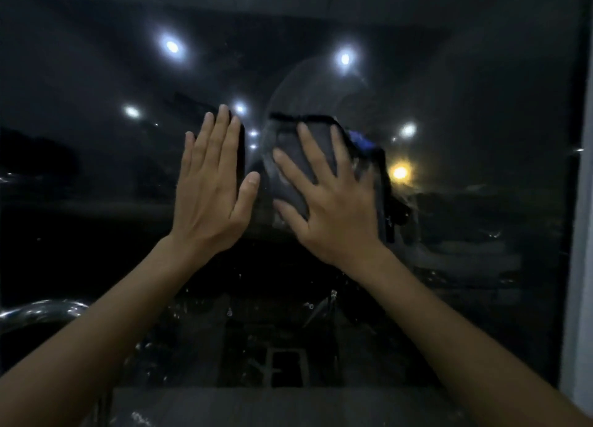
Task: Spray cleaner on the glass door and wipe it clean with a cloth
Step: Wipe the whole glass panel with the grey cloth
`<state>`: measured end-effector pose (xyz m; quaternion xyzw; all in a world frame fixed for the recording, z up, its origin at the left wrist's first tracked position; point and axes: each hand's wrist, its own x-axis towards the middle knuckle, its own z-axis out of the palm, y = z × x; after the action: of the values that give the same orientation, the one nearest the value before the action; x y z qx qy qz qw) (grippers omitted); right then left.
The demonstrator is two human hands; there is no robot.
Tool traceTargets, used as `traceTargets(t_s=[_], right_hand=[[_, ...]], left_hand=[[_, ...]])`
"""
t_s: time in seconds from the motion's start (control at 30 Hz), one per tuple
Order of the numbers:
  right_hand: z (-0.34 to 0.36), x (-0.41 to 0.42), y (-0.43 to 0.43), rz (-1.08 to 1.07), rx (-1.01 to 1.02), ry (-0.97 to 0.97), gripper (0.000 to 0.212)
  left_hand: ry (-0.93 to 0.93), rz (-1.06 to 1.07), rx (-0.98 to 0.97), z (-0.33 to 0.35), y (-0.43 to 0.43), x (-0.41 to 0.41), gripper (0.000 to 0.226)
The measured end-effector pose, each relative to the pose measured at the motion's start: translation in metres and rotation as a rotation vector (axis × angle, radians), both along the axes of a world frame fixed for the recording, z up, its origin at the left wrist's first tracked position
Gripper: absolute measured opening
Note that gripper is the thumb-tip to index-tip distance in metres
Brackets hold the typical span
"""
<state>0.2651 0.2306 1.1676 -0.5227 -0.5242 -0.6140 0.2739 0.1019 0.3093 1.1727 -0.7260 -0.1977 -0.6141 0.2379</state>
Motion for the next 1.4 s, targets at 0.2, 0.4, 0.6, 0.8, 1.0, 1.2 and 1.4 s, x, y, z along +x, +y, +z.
traceTargets(t_s=[0.2, 0.4, 0.6, 0.8, 1.0, 1.2, 1.4], right_hand=[[0.036, 0.073, -0.042, -0.058, 0.104, 0.297, 0.064], [0.03, 0.04, -0.02, -0.026, 0.113, 0.242, 0.064], [-0.044, 0.12, -0.072, -0.108, 0.005, 0.17, 0.065], [0.04, 0.128, -0.073, -0.059, 0.202, 0.55, 0.066], [-0.02, 0.11, -0.06, -0.069, 0.05, 0.197, 0.063], [-0.014, 0.185, -0.105, -0.126, 0.082, 0.326, 0.063], [0.049, 0.15, -0.082, -0.049, 0.206, 0.49, 0.063]], left_hand=[[0.049, -0.067, -0.022, 0.001, -0.014, 0.015, 0.068], [0.059, -0.04, -0.011, 0.0, -0.019, 0.029, 0.068], [0.104, -0.071, -0.008, 0.003, -0.036, 0.058, 0.069], [0.114, -0.081, 0.005, 0.003, -0.043, 0.073, 0.068], [0.119, -0.079, 0.043, 0.006, -0.047, 0.092, 0.068], [0.145, -0.092, 0.041, 0.007, -0.053, 0.098, 0.068], [0.164, -0.086, 0.077, 0.007, -0.048, 0.091, 0.067]])
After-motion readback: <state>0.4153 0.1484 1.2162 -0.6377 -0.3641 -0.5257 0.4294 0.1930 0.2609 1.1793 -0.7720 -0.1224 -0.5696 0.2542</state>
